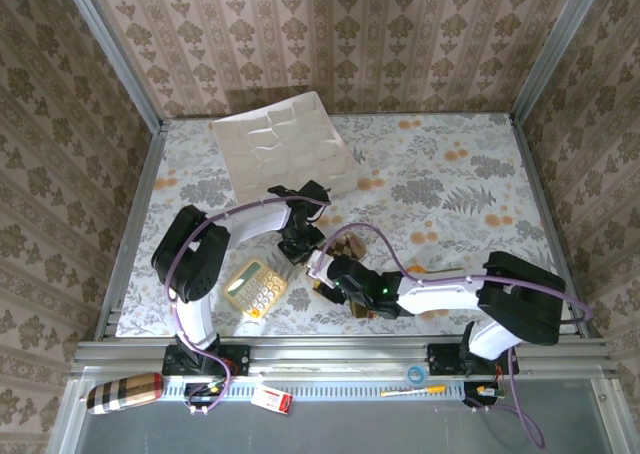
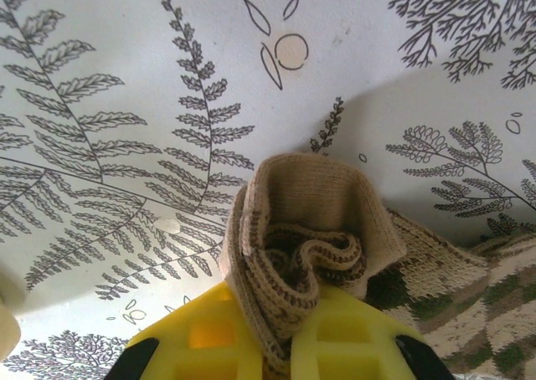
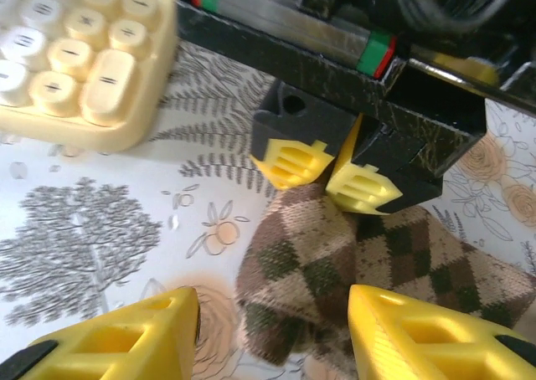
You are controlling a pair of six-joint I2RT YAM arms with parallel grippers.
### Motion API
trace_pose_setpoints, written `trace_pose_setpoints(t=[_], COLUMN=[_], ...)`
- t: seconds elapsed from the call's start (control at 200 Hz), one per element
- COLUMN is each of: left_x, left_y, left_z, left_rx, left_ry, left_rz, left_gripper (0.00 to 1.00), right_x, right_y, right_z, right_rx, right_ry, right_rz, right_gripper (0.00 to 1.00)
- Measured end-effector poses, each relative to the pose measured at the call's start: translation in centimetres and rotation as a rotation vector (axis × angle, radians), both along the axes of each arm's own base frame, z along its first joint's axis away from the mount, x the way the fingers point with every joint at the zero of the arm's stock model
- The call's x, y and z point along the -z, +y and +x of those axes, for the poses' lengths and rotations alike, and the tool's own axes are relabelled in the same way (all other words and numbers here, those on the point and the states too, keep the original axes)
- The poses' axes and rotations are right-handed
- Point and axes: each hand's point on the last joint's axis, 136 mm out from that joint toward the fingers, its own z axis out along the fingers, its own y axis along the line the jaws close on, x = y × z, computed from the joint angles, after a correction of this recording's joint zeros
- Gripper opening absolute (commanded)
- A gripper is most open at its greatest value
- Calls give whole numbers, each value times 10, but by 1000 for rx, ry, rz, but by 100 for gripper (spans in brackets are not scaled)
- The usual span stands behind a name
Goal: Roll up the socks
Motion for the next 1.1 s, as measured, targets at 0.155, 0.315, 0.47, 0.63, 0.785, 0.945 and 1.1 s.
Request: trace_pose_setpoints(t=[0.155, 0.315, 0.47, 0.63, 0.785, 0.945, 1.1], left_x=[0, 0, -2, -13, -33, -43, -39], left_y=[0, 0, 5, 16, 24, 20, 13], left_z=[0, 1, 7, 8, 21, 28, 24], left_rx=[0, -2, -30, -78, -125, -123, -93], left_ry=[0, 0, -20, -31, -79, -114, -117], left_rz=[-1, -6, -35, -75, -117, -161, -193], left_gripper=[0, 0, 28, 57, 61, 56, 48], right_x=[15, 26, 24, 25, 29, 31, 32], right_y=[3, 7, 7, 2, -12, -18, -22], right_z=[16, 23, 27, 28, 27, 29, 31], right_rx=[39, 61, 100, 142, 187, 213, 223], right_ry=[-41, -44, -18, 74, 178, 276, 350], right_rz=[-81, -127, -109, -31, 79, 214, 297], right_gripper=[44, 13, 0, 0, 0, 0, 0])
